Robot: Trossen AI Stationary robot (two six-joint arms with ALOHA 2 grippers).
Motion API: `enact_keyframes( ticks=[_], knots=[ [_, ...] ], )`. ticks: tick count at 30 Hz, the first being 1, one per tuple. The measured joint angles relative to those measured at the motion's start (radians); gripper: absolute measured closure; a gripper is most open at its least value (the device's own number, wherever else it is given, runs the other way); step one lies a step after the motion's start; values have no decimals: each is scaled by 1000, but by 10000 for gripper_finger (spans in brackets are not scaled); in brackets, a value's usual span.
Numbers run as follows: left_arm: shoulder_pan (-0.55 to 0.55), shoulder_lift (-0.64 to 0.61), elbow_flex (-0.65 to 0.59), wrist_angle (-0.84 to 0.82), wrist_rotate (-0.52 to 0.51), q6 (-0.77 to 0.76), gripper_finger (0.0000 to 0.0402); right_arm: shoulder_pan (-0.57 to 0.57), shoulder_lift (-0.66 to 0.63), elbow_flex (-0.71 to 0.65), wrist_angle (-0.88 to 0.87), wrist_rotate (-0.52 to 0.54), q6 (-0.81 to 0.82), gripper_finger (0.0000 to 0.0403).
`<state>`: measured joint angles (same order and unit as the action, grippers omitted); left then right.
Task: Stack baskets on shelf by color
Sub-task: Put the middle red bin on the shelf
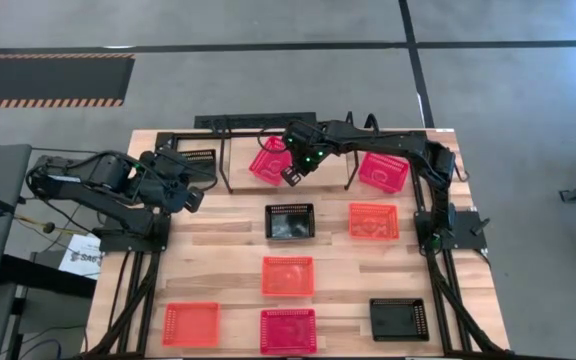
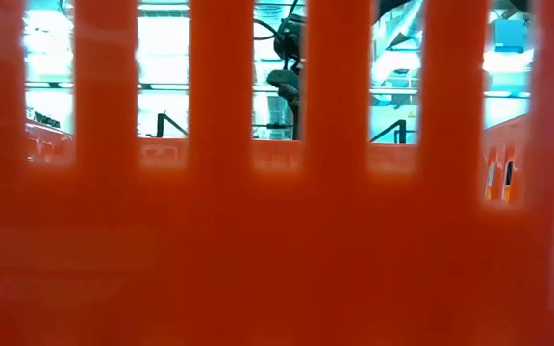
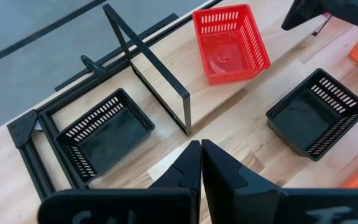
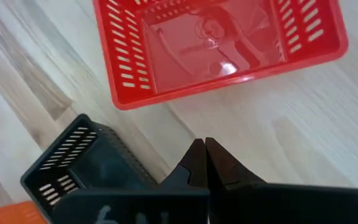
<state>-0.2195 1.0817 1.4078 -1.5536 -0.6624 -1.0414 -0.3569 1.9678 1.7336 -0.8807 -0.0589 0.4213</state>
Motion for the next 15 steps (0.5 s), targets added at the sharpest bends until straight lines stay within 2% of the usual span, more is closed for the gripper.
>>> enact_keyframes(
  ticks=[7,15],
  knots=[
    [0,0,0,0,0,-1,401,0,3,0,-2,58,17,403],
    [0,0,0,0,0,-1,401,3,96,1,1,11,27,403]
  ],
)
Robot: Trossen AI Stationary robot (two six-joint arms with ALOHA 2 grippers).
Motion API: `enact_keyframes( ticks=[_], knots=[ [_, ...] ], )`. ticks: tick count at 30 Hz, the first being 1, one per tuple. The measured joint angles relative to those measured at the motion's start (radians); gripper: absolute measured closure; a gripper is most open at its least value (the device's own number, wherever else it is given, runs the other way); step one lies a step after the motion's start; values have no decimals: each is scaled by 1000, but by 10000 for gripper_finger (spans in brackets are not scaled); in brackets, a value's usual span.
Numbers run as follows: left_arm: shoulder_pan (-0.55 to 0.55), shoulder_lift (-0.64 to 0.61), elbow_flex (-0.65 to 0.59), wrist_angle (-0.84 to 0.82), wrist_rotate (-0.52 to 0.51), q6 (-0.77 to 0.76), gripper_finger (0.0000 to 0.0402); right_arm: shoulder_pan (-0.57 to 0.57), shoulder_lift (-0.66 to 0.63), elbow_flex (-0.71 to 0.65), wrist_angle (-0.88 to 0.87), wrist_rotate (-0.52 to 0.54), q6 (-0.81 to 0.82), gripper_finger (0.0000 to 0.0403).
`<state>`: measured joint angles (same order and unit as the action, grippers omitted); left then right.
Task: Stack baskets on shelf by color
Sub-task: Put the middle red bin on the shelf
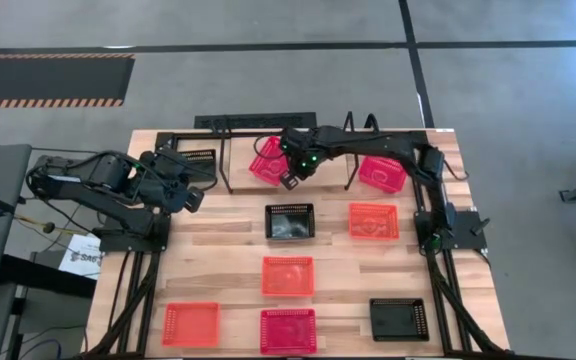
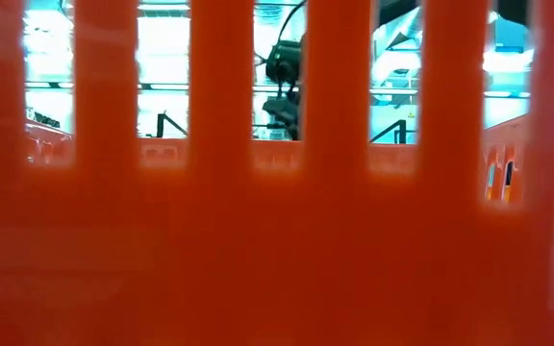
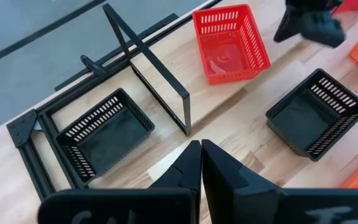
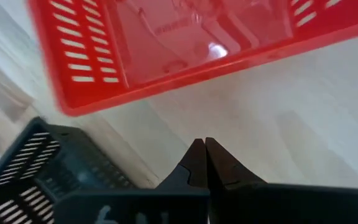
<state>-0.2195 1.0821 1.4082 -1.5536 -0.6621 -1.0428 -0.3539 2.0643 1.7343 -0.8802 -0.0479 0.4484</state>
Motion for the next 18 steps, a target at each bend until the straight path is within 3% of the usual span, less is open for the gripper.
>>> enact_keyframes(
  ticks=[18],
  knots=[
    [0,0,0,4,10,1,401,-64,18,3,13,-9,-56,403]
  ],
)
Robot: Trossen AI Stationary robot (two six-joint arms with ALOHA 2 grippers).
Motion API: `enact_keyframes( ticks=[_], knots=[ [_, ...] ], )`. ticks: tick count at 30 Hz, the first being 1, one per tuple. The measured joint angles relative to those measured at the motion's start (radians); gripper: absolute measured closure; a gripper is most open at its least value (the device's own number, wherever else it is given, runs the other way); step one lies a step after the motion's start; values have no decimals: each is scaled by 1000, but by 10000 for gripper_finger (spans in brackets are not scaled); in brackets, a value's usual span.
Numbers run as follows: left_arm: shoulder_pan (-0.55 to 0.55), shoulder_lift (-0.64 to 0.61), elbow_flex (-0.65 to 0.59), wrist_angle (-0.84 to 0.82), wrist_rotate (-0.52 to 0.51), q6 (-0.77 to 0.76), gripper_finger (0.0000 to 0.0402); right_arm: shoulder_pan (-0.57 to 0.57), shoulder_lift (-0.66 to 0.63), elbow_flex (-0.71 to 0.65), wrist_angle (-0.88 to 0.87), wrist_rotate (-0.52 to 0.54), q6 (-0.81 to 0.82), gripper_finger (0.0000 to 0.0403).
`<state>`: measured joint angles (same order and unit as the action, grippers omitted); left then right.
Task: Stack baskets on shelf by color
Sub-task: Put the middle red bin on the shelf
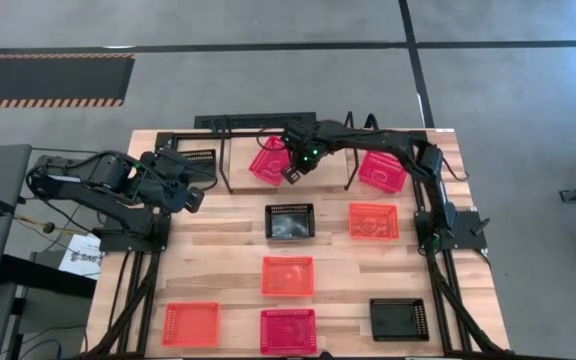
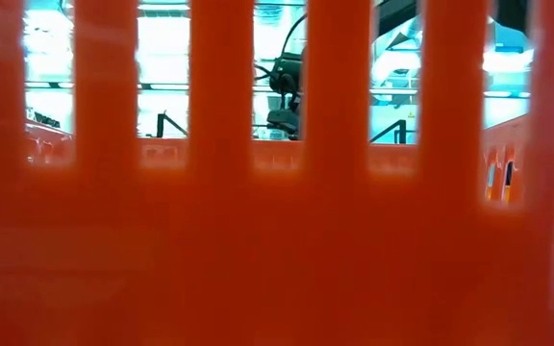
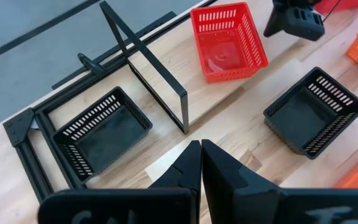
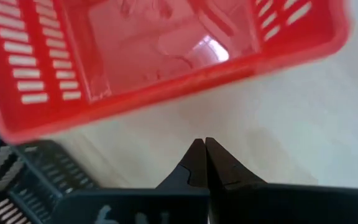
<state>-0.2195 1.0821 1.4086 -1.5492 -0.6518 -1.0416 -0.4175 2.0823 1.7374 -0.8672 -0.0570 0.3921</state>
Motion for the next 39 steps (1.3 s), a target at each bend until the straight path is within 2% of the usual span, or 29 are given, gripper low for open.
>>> enact_keyframes(
  ticks=[9,25,35,39],
  knots=[
    [0,0,0,0,0,0,401,-35,0,0,135,1,17,403],
    [0,0,0,0,1,1,401,-70,-2,1,268,1,-9,403],
    [0,0,0,0,12,1,401,-91,-2,116,226,-32,-9,403],
    [0,0,0,0,10,2,401,-60,-3,177,203,-98,-9,403]
  ],
)
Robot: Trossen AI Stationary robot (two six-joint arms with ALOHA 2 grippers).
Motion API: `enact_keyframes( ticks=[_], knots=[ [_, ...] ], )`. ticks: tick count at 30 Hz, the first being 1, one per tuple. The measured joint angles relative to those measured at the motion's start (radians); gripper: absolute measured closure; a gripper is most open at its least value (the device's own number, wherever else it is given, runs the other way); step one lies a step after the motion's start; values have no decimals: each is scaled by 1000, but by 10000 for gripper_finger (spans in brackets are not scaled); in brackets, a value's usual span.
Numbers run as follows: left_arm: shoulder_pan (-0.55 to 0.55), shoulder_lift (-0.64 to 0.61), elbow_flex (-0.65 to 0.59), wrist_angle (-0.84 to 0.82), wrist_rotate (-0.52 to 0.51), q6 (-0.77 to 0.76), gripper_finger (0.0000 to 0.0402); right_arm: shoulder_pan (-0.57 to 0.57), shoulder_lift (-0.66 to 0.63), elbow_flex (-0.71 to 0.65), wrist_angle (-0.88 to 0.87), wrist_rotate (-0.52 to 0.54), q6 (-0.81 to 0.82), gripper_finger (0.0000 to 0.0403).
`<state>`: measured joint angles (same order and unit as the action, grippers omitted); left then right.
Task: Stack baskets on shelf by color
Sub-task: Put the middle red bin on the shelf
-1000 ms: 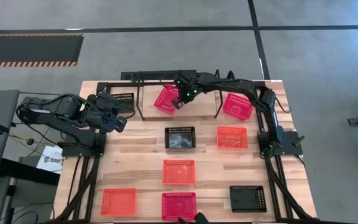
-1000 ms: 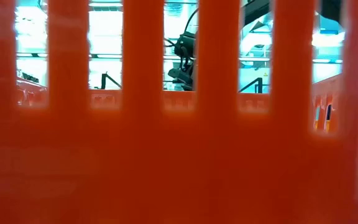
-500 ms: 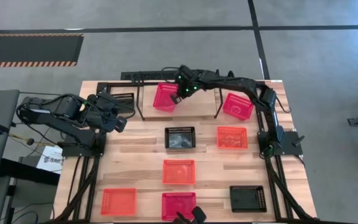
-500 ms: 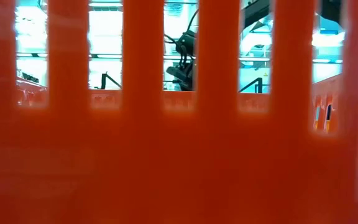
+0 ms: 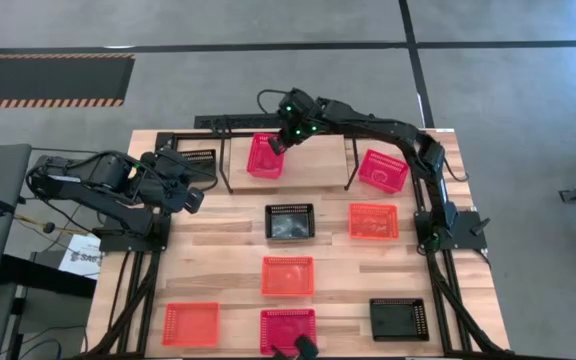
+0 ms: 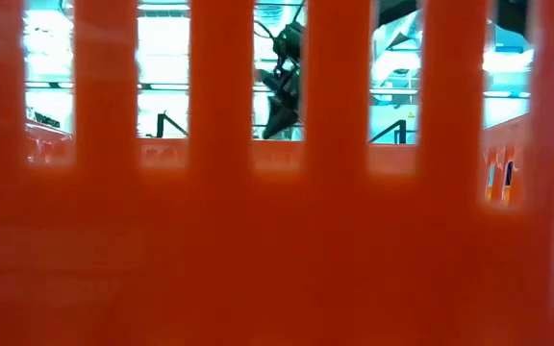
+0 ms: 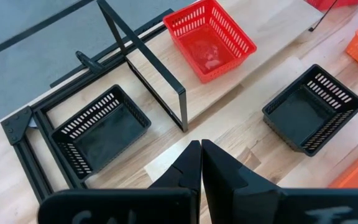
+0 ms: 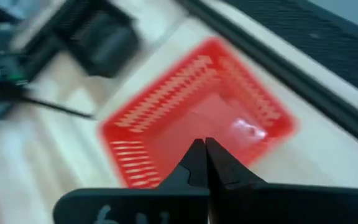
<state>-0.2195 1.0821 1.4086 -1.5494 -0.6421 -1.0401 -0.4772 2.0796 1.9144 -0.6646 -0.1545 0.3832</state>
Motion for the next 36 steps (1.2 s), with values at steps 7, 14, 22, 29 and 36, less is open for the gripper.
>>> enact_keyframes(
  ticks=[7,14,22,29,36],
  knots=[
    [0,0,0,0,-18,0,401,105,2,28,13,-7,-34,403],
    [0,0,0,0,-18,0,401,117,2,28,-1,8,-36,403],
    [0,0,0,0,1,0,401,80,15,27,-343,171,41,403],
    [0,0,0,4,2,7,401,86,73,30,-252,172,58,403],
    [0,-1,0,7,3,11,401,76,109,26,-235,134,58,403]
  ],
)
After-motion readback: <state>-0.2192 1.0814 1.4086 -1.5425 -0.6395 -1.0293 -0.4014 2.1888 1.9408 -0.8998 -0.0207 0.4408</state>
